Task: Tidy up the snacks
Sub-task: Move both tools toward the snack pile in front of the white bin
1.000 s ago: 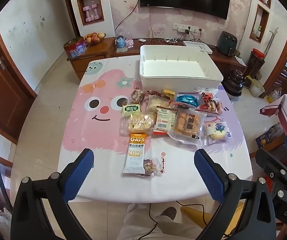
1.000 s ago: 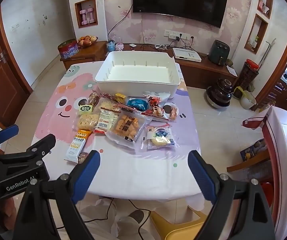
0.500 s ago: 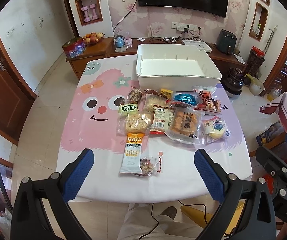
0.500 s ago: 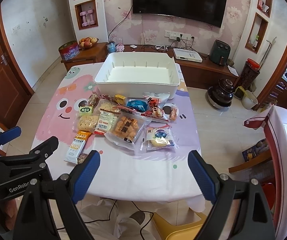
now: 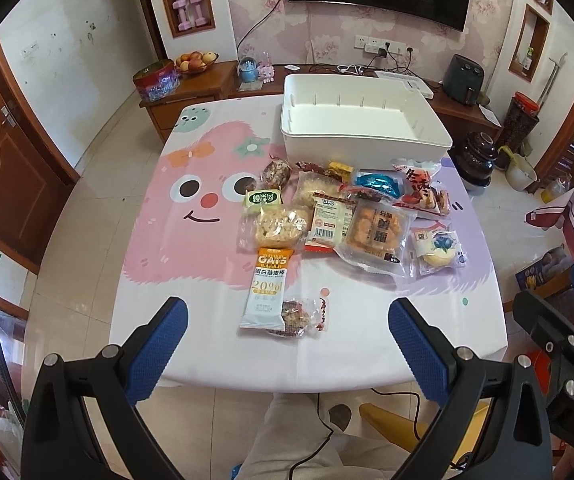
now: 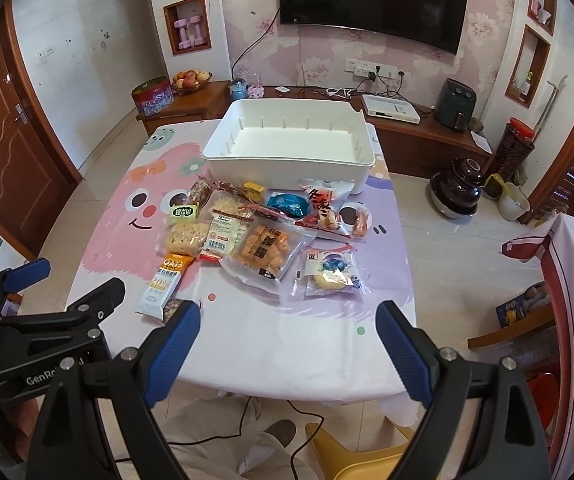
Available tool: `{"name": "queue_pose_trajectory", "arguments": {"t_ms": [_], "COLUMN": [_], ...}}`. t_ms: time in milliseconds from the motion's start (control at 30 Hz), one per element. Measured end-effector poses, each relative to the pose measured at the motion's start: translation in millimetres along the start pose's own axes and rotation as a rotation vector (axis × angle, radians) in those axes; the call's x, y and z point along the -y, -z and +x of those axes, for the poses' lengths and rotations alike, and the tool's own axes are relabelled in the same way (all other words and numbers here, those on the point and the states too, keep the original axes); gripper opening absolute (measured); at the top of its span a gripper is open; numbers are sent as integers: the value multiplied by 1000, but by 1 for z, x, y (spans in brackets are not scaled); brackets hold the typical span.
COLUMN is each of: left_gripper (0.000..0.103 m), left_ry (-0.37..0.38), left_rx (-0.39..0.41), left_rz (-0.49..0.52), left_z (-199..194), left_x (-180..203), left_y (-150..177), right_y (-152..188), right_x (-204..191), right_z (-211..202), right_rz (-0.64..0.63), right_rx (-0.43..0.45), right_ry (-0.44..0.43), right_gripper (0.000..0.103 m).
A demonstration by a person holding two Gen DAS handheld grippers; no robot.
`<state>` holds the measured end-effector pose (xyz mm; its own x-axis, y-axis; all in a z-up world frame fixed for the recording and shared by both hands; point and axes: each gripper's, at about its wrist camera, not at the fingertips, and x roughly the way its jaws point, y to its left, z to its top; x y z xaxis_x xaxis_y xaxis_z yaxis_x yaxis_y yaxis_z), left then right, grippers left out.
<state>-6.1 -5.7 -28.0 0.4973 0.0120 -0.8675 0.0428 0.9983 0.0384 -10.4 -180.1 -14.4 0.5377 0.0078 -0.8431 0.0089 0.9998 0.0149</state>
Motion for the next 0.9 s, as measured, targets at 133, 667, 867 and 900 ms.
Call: {"name": "queue_pose_trajectory", "arguments": {"t_ms": [133,667,867,900], "left_gripper": [100,100,100,100], "left_ry": [3,4,5,5], "left_rx": [-13,-54,-93,-100], "left_rz": [17,-15,-34,-38], "left_z": [4,30,49,52], "left_x": [5,-9,-16,-17], "left_y": [-1,-13,-14,-15], "right_y": [0,-16,-23,-24], "right_x": [0,-5,-14,-15], "right_z": [3,20,33,36], "right_rz": [10,0,-17,-20], "right_rx": [-3,-16,-41,-46], "right_ry": [3,-24,-42,-43], "right_gripper": [90,90,90,90]}}
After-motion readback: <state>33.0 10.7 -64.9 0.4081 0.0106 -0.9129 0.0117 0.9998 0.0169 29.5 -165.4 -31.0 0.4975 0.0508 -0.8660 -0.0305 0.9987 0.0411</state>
